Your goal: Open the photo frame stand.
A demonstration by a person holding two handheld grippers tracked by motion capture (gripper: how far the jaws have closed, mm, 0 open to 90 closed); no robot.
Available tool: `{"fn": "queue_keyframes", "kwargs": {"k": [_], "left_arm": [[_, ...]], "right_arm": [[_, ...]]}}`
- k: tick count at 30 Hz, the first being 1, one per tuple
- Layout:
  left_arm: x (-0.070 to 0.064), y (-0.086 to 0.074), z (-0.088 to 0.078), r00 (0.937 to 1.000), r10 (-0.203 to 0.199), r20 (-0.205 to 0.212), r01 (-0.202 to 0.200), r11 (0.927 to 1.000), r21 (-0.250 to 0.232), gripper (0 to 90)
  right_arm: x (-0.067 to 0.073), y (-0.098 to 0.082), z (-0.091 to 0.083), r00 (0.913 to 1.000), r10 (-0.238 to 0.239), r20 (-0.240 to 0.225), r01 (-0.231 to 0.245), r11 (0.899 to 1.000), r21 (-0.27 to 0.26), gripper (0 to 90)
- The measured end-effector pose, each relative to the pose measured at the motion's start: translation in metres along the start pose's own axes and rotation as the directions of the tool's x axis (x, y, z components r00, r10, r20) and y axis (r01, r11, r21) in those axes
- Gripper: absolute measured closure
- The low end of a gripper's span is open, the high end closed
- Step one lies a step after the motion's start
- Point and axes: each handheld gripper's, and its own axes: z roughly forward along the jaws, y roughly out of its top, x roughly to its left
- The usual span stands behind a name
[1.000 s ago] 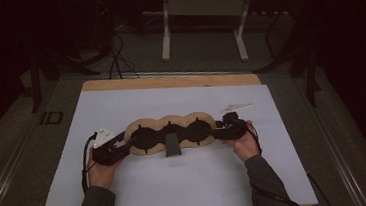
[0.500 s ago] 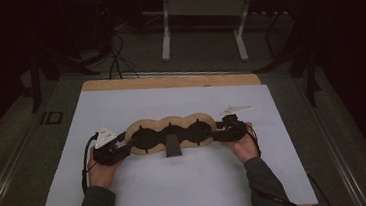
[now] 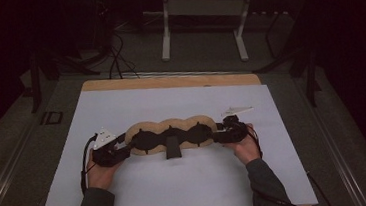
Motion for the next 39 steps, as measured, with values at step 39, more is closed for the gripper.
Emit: {"fn": "queue_keyframes", "kwargs": {"k": [39], "left_arm": [[-0.014, -0.005, -0.013, 0.9995, 0.030, 0.007, -0.030, 0.9995, 0.006, 50.0]], "right_arm": [[0.006, -0.014, -0.013, 0.9991, -0.021, -0.036, 0.021, 1.000, -0.005, 41.7]]}}
